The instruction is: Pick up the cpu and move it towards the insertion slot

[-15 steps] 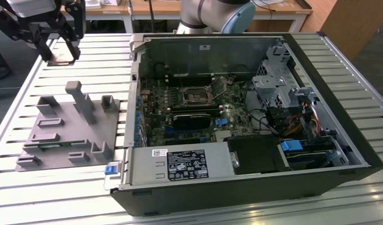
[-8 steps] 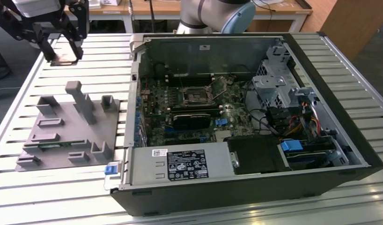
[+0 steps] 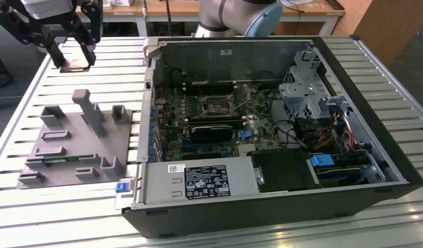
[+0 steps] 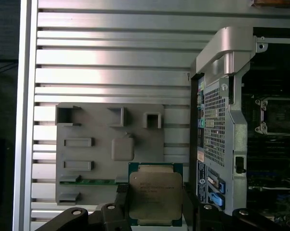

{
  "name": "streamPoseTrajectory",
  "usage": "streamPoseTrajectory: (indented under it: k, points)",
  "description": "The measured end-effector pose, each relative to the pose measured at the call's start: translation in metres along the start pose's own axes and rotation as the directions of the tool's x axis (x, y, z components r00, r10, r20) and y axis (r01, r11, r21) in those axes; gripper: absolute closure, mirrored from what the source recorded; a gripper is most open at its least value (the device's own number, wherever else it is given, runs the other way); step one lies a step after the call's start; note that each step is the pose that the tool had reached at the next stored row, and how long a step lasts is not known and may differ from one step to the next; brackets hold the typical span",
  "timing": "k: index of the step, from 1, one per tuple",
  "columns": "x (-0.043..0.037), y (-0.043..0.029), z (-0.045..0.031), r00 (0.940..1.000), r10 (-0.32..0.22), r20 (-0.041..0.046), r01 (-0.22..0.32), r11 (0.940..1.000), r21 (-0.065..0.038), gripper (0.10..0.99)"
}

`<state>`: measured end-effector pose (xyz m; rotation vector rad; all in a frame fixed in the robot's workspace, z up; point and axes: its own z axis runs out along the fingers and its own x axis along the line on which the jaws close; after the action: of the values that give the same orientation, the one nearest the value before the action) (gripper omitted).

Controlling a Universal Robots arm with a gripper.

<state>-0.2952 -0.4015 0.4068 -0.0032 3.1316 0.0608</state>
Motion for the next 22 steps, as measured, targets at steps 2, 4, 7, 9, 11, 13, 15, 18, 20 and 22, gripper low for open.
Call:
streamPoseTrajectory:
  k: [2,4,7,9,11,13,15,18,20,22]
  points:
    - [-0.0016,0.0000,0.0000,1.0000,0.000,0.0000,0.000,1.0000,0.000,0.557]
    - [-0.0030,0.0000,0.0001,1.0000,0.000,0.0000,0.000,1.0000,0.000,0.557]
    - [-0.0053,0.0000,0.0001,1.0000,0.000,0.0001,0.000,1.0000,0.000,0.557]
    - [-0.0067,0.0000,0.0001,1.0000,0.000,0.0000,0.000,1.0000,0.000,0.557]
    - [-0.0081,0.0000,0.0001,1.0000,0.000,0.0001,0.000,1.0000,0.000,0.557]
    - [-0.0095,0.0000,0.0001,1.0000,0.000,0.0000,0.000,1.0000,0.000,0.557]
    - [-0.0109,0.0000,0.0001,1.0000,0.000,0.0000,0.000,1.0000,0.000,0.557]
    - [-0.0132,0.0000,0.0002,1.0000,0.000,0.0001,0.000,1.0000,0.000,0.557]
    - [-0.0147,0.0000,0.0001,1.0000,0.000,0.0000,0.000,1.0000,0.000,0.557]
    - [-0.0162,0.0000,0.0002,1.0000,0.000,0.0000,0.000,1.0000,0.000,0.557]
